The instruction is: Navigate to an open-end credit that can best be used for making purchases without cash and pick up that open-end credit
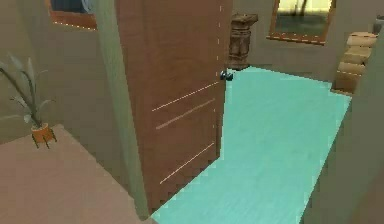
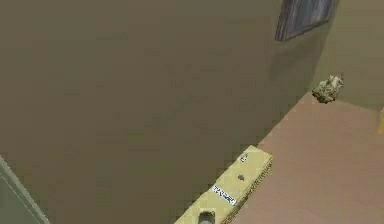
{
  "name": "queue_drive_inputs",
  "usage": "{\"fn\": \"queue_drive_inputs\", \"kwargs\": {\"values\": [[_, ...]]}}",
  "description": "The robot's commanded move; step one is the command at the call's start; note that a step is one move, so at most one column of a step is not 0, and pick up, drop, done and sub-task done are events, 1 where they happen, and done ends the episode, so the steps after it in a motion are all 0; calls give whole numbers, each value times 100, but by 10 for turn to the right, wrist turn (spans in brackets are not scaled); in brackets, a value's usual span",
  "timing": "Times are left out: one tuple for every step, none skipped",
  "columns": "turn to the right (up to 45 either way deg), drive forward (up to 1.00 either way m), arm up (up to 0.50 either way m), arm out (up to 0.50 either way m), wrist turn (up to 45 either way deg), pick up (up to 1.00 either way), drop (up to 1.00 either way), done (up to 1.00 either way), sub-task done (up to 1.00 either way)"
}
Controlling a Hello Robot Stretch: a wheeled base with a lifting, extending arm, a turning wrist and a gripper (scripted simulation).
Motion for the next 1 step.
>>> {"fn": "queue_drive_inputs", "kwargs": {"values": [[-450, 0, 0, 0, 0, 0, 0, 0, 0]]}}
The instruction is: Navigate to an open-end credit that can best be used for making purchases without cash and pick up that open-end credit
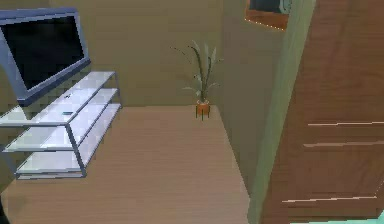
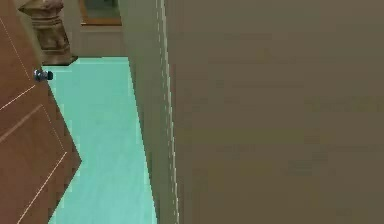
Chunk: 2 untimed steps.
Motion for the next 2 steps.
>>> {"fn": "queue_drive_inputs", "kwargs": {"values": [[0, 75, 0, 0, 0, 0, 0, 0, 0], [-450, 0, 0, 0, 0, 0, 0, 0, 0]]}}
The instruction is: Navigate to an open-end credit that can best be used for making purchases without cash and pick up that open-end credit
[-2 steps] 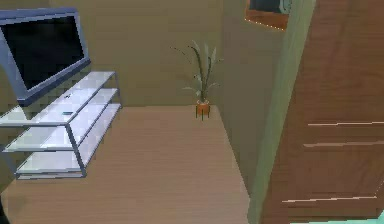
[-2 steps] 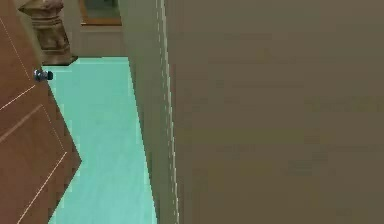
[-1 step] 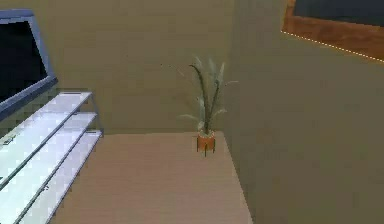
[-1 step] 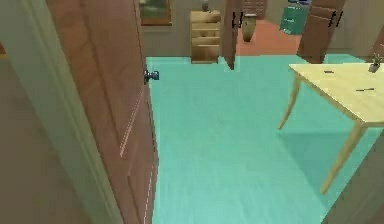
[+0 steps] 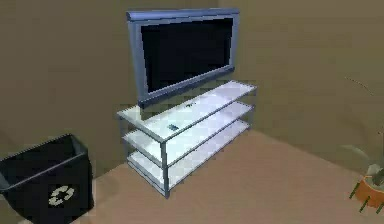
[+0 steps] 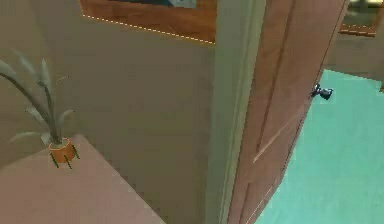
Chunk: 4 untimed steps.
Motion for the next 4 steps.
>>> {"fn": "queue_drive_inputs", "kwargs": {"values": [[-240, 0, 0, 0, 0, 0, 0, 0, 0], [0, 45, 0, 0, 0, 0, 0, 0, 0], [-450, 0, 0, 0, 0, 0, 0, 0, 0], [-180, 0, 0, 0, 0, 0, 0, 0, 0]]}}
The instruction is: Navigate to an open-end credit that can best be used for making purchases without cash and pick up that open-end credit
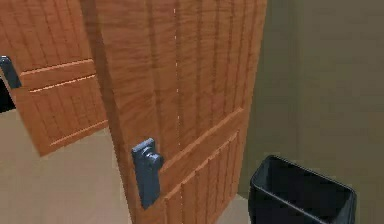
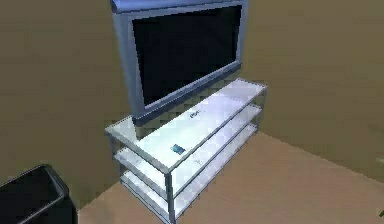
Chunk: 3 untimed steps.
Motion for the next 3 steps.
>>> {"fn": "queue_drive_inputs", "kwargs": {"values": [[450, 0, 0, 0, 0, 0, 0, 0, 0], [450, 0, 0, 0, 0, 0, 0, 0, 0], [240, 0, 0, 0, 0, 0, 0, 0, 0]]}}
